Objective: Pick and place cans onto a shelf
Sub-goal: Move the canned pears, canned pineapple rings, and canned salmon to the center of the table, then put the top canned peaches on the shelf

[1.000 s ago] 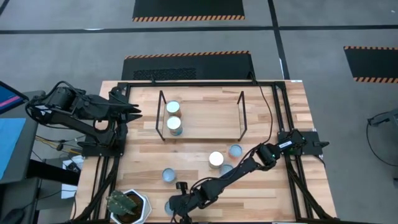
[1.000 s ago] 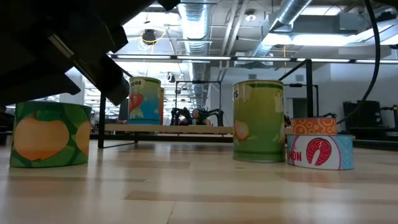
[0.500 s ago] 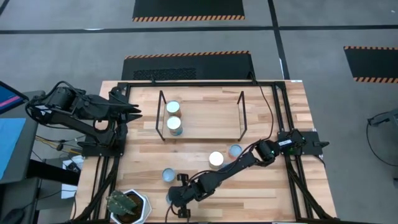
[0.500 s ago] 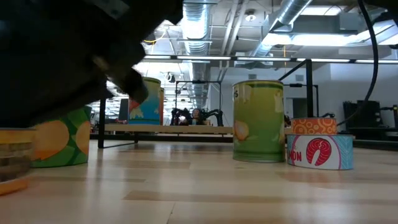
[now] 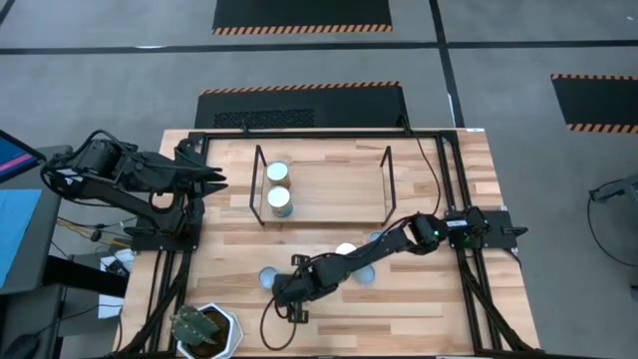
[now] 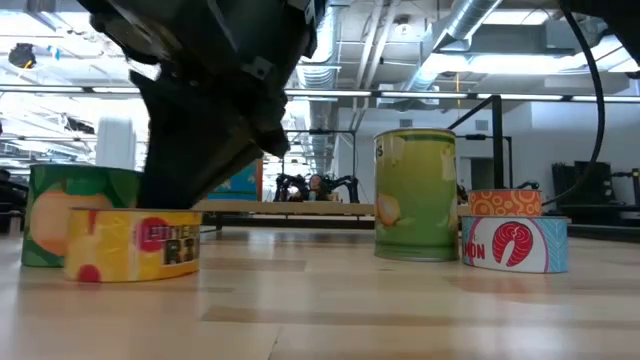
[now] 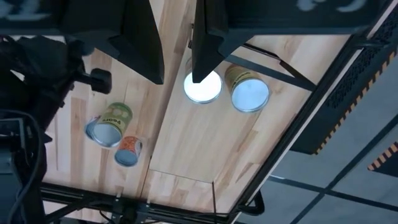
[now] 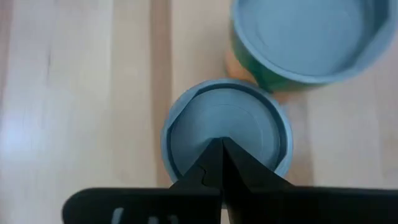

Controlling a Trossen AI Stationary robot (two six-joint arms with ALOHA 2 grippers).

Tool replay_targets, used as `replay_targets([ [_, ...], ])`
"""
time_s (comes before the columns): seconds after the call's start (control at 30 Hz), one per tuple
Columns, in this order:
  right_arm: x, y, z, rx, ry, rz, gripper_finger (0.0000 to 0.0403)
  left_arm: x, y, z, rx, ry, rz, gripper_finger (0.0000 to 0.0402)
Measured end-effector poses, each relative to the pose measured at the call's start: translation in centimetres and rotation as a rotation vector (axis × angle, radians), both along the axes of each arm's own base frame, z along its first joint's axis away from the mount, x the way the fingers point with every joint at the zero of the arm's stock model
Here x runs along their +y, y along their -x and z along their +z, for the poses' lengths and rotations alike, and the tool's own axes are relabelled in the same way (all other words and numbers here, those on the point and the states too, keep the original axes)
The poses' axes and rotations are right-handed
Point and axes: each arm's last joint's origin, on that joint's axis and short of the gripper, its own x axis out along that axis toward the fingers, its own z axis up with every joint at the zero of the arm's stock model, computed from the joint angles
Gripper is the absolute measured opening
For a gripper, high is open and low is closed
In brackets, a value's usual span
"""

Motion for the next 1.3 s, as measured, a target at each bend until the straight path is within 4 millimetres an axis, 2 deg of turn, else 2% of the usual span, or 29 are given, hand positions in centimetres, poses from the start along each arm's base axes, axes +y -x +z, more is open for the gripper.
replay_targets([
  [0.43, -4.4, 1.6, 3.2, 0.129, 0.194, -0.068, 0.0017, 0.0, 0.1, -0.1, 0.019, -0.004, 0.0, 0.007],
  [0.6, -4.7, 1.7, 5.7, 0.066, 0.193, -0.02, 0.0023, 0.0, 0.1, -0.1, 0.019, -0.004, 0.0, 0.007],
  [0.73, -4.6, 3.1, 9.1, 0.037, 0.192, 0.006, 0.0023, 0.0, 0.1, -0.1, 0.019, -0.004, 0.0, 0.007],
  [0.87, -3.8, 6.2, 13.1, 0.075, 0.197, 0.042, 0.0019, 0.0, 0.1, -0.1, 0.018, -0.004, 0.0, 0.007],
  [1.1, -0.4, 13.7, 19.2, 0.142, 0.179, 0.154, 0.0024, 0.0, 0.2, -0.2, 0.025, -0.011, -0.005, 0.007],
  [1.3, 2.3, 18.5, 22.5, 0.081, 0.126, 0.115, 0.0024, 0.2, 1.0, -1.0, 0.158, -0.037, -0.018, 0.007],
])
